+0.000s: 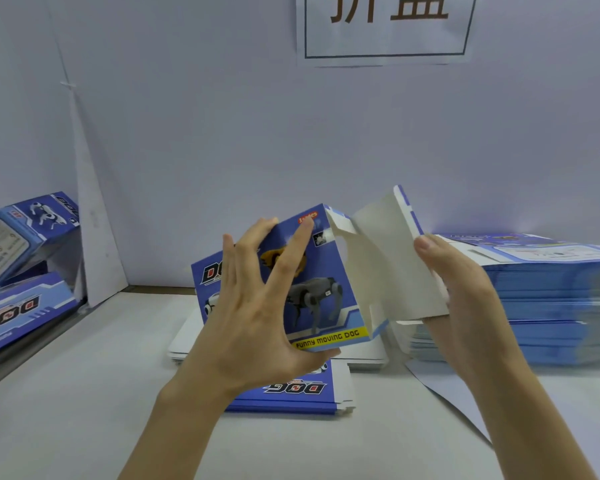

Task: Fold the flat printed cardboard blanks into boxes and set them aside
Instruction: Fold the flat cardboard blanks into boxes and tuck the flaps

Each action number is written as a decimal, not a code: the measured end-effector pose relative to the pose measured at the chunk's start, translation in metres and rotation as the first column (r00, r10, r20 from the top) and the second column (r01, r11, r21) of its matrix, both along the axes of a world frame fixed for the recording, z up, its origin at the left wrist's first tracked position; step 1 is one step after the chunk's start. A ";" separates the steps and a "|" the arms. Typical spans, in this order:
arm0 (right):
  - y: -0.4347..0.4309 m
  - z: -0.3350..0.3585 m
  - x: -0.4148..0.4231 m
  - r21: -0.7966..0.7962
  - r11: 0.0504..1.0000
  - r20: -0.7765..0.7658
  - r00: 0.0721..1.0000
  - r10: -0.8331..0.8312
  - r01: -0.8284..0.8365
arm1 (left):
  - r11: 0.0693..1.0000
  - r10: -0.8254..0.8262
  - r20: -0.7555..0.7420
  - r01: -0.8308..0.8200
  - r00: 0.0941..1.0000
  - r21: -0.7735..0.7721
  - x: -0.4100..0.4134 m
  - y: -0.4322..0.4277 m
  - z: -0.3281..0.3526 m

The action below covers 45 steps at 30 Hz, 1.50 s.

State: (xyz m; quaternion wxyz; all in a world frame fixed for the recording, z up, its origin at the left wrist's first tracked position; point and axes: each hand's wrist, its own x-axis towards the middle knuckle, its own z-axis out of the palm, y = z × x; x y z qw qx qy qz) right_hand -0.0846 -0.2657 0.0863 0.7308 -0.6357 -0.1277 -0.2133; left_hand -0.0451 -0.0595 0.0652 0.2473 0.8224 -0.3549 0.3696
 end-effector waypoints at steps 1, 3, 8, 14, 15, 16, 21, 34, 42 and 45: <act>0.001 -0.002 0.002 -0.013 1.000 0.021 0.999 -0.025 0.025 | 1.000 0.003 0.006 -0.003 1.000 -0.001 -0.001 -0.002 0.000; 0.002 -0.005 0.005 -0.008 0.991 0.066 0.989 -0.129 0.130 | 1.000 0.006 0.014 -0.005 1.000 -0.013 -0.001 0.000 0.001; -0.003 -0.001 0.002 0.077 0.986 0.082 0.985 -0.155 0.148 | 0.998 -0.018 0.003 0.018 1.000 -0.056 -0.002 0.007 0.007; 0.005 -0.003 0.004 0.051 0.969 0.156 0.957 -0.246 0.241 | 0.999 -0.017 0.008 0.018 1.000 -0.039 -0.002 0.004 0.006; 0.004 -0.003 0.003 0.060 0.973 0.148 0.962 -0.228 0.221 | 0.999 -0.019 -0.001 0.019 1.000 -0.049 -0.002 0.006 0.006; 0.003 -0.003 0.003 0.058 0.980 0.138 0.971 -0.194 0.188 | 0.998 -0.022 -0.011 0.021 1.000 -0.058 -0.002 0.007 0.007; 0.008 -0.003 0.002 -0.024 0.979 0.163 0.967 -0.196 0.203 | 0.999 0.001 0.009 0.000 1.000 -0.040 -0.003 0.004 0.006; 0.024 -0.003 0.000 -0.064 0.997 0.224 0.974 -0.031 0.047 | 0.995 0.080 0.070 -0.076 0.994 -0.067 -0.004 -0.006 0.004; 0.036 -0.013 0.007 -0.188 0.981 0.228 0.974 -0.007 0.051 | 0.991 0.131 0.080 -0.129 0.988 -0.024 -0.003 -0.009 0.002; 0.038 -0.015 0.007 -0.220 0.974 0.208 0.978 -0.008 0.055 | 0.986 0.164 0.066 -0.162 0.984 -0.031 -0.005 -0.012 0.002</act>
